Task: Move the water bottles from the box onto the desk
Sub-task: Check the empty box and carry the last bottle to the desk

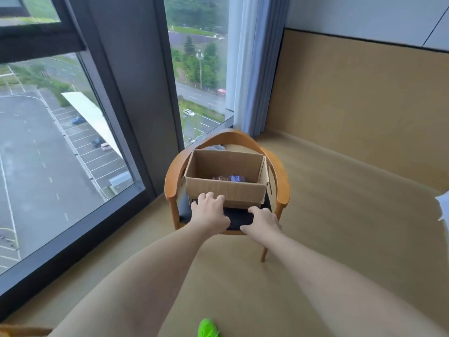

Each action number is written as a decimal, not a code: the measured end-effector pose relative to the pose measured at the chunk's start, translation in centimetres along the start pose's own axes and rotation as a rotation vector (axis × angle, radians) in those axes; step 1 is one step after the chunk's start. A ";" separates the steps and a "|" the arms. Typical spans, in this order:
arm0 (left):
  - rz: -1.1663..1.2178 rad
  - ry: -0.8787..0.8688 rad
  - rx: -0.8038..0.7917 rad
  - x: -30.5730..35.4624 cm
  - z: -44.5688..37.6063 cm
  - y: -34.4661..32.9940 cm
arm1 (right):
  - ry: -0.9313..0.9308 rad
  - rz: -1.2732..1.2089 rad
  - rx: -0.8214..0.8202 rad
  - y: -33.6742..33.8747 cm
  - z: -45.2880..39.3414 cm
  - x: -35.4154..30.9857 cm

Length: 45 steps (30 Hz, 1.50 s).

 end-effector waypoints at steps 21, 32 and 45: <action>0.064 0.252 -0.050 -10.7 -31.5 -0.7 | 0.052 0.101 -0.213 0.4 -34.1 -7.7; 0.130 0.409 -0.279 -14.1 -42.9 -9.2 | 0.055 0.154 -0.504 -7.7 -47.8 -6.8; 0.215 0.530 -0.321 -19.1 -46.6 -17.0 | 0.177 0.418 -0.359 -15.5 -55.5 -6.1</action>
Point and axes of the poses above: each hand's wrist, its own z-axis away from the middle knuckle, its own y-axis out of the back of the hand, x = y × z, the point moved 3 cm from there along -z, towards the middle knuckle, and after that the axes turned 15 degrees about z, right-handed, at the moved point
